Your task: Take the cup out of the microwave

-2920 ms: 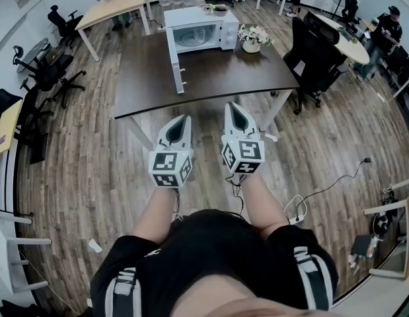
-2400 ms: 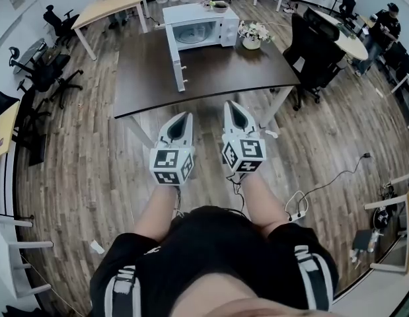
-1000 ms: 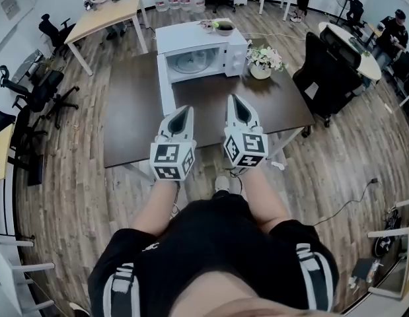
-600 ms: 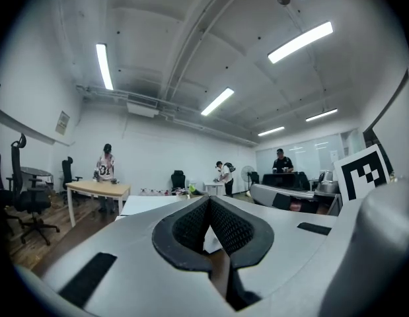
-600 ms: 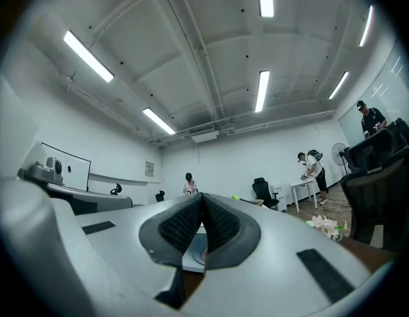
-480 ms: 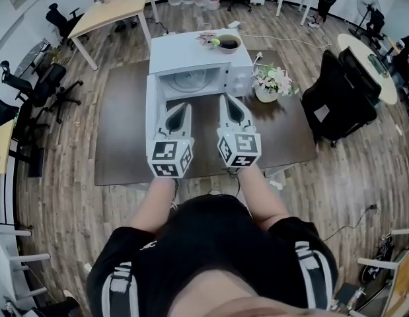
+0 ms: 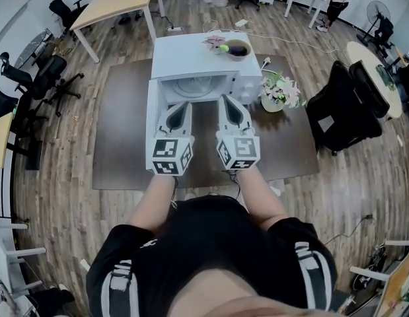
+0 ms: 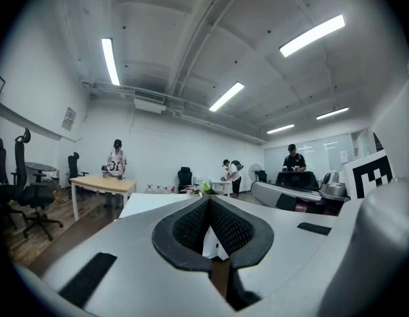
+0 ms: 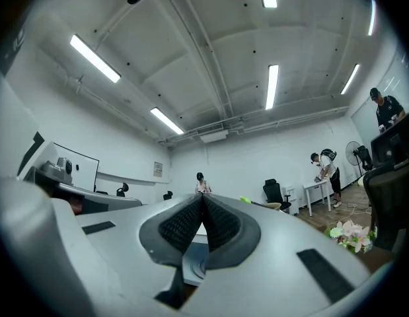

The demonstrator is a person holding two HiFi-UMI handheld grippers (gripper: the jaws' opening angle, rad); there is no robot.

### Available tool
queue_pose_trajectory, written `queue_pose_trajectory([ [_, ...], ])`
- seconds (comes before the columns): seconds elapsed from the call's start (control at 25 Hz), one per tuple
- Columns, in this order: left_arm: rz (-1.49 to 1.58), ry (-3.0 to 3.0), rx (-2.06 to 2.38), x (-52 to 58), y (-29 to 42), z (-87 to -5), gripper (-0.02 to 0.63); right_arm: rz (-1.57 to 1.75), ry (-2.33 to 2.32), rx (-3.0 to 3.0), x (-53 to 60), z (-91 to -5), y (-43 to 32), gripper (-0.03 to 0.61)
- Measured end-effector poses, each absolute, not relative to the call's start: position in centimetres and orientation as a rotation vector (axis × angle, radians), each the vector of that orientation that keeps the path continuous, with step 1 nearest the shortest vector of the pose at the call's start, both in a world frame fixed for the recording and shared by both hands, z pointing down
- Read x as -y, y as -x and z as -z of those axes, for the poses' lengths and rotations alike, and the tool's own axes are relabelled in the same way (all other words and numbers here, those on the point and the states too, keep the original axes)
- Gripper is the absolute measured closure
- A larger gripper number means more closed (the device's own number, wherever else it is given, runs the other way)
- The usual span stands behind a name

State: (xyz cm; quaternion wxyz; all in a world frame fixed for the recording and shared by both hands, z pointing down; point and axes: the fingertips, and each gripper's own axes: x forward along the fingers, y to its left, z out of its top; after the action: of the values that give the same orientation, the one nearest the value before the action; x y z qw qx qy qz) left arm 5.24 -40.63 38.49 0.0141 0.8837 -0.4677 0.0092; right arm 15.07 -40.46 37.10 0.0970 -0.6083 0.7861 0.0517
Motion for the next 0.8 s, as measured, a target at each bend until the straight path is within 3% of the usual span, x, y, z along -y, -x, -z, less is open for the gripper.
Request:
queue_pose_trajectory([
  [0.32, -0.053, -2.713, 1.479, 43.0, -4.2, -39.5, 0.612, -0.078, 1.819, -2.299, 43.9, -38.8, -15.3, 0.568],
  [0.4, -0.058, -2.701, 1.487, 43.5, -4.0, -39.8, 0.612, -0.036, 1.742, -2.352, 44.9, -39.5, -14.6, 0.348],
  [0.52, -0.063, -2.688, 1.498, 44.0, -3.9, -40.3, 0.612, 0.028, 1.692, -2.421, 46.7, -41.3, -13.8, 0.151],
  [0.64, -0.072, -2.668, 1.514, 44.6, -3.7, -41.0, 0.612, 0.071, 1.715, -2.480, 48.7, -43.5, -13.4, 0.093],
  [0.8, -0.076, -2.617, 1.546, 45.5, -2.9, -42.1, 0.612, 0.107, 1.756, -2.525, 51.4, -46.4, -12.8, 0.084],
])
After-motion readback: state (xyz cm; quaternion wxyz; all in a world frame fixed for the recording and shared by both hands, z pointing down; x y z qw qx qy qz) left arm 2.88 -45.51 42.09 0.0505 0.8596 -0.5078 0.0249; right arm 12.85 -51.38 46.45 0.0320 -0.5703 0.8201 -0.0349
